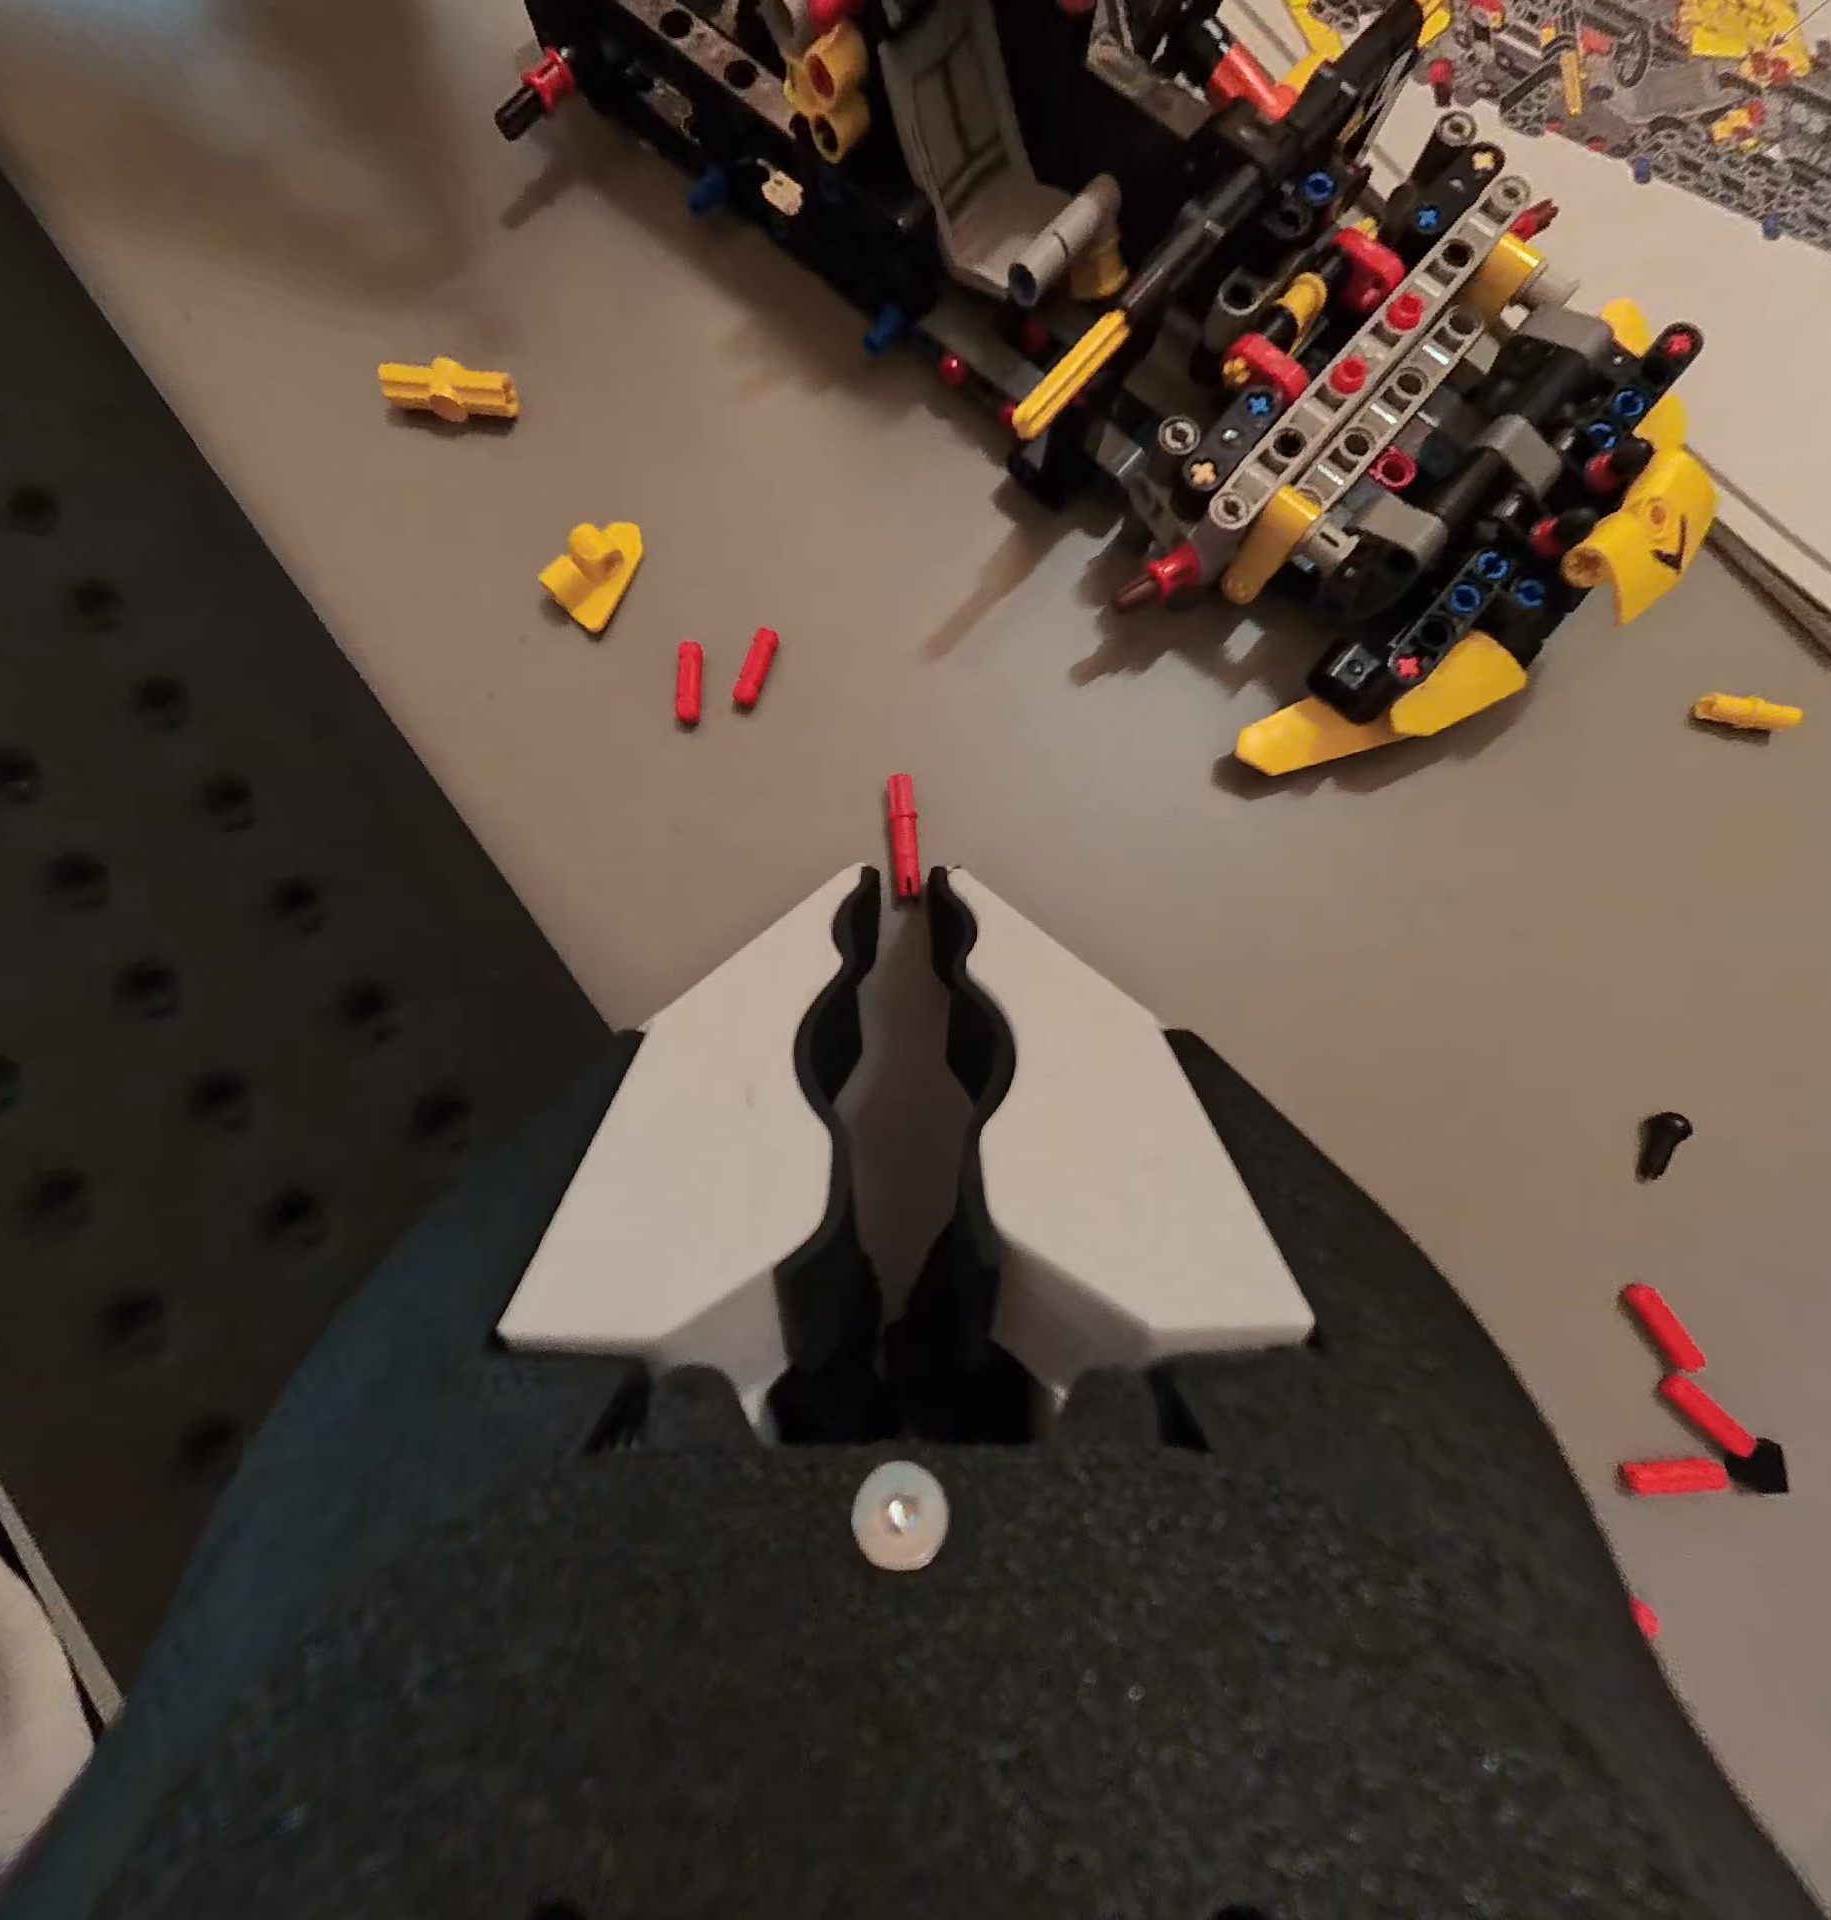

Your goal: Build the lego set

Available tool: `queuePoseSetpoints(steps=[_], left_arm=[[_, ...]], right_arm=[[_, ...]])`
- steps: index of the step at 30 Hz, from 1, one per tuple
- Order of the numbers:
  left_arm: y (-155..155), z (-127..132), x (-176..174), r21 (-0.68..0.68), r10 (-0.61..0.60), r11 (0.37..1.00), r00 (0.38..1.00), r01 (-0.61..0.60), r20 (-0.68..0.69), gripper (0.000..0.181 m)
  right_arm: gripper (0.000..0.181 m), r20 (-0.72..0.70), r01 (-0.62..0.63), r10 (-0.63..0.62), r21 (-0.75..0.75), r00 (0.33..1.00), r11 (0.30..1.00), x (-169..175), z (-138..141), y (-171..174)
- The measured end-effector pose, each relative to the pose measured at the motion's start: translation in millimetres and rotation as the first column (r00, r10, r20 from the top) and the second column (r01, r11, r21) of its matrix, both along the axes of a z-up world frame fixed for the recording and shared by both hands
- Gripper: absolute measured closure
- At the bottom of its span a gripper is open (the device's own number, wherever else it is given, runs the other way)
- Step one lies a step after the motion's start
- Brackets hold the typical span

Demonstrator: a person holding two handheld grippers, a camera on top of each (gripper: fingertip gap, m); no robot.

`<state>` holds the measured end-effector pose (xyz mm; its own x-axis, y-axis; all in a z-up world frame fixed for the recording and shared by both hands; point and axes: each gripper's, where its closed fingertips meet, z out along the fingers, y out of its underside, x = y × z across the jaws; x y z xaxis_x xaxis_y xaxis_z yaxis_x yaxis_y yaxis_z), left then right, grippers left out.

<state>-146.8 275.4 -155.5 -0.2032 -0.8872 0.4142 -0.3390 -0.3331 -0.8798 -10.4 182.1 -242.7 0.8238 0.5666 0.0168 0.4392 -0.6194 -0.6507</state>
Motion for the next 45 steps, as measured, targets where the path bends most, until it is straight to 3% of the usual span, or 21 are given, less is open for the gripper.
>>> queuePoseSetpoints(steps=[19,25,29,34,37,41,45], left_arm=[[3,-5,3,0.009,0.020,1.000,1.000,-0.020,-0.018,0.173],[0,-8,3,0.034,0.002,0.999,0.999,-0.001,-0.034,0.173],[-10,-21,0,0.155,-0.043,0.986,0.994,0.059,-0.103,0.173],[-28,-43,-13,0.249,-0.148,0.947,0.963,0.204,-0.225,0.173],[-21,-56,-19,0.374,-0.119,0.900,0.951,0.225,-0.287,0.174],[-24,-63,-21,0.400,-0.128,0.881,0.940,0.255,-0.316,0.173],[-27,-78,-22,0.422,-0.131,0.858,0.919,0.293,-0.371,0.173]], right_arm=[[0.177,-0.024,0.013,-0.013,-0.007,1.000,1.000,-1,0,3],[0.178,-0.088,0.048,-0.043,0.057,0.995,0.997,-3,14,10],[0.178,-0.172,0.060,-0.035,0.147,0.985,0.987,-15,35,19],[0.178,-0.337,0.060,0.026,0.243,0.941,0.968,-42,67,27],[0.178,-0.460,0.072,0.086,0.315,0.884,0.946,-56,90,29],[0.178,-0.607,0.141,0.136,0.385,0.783,0.912,-59,115,32],[0.178,-0.612,0.178,0.123,0.407,0.782,0.896,-49,118,35]])
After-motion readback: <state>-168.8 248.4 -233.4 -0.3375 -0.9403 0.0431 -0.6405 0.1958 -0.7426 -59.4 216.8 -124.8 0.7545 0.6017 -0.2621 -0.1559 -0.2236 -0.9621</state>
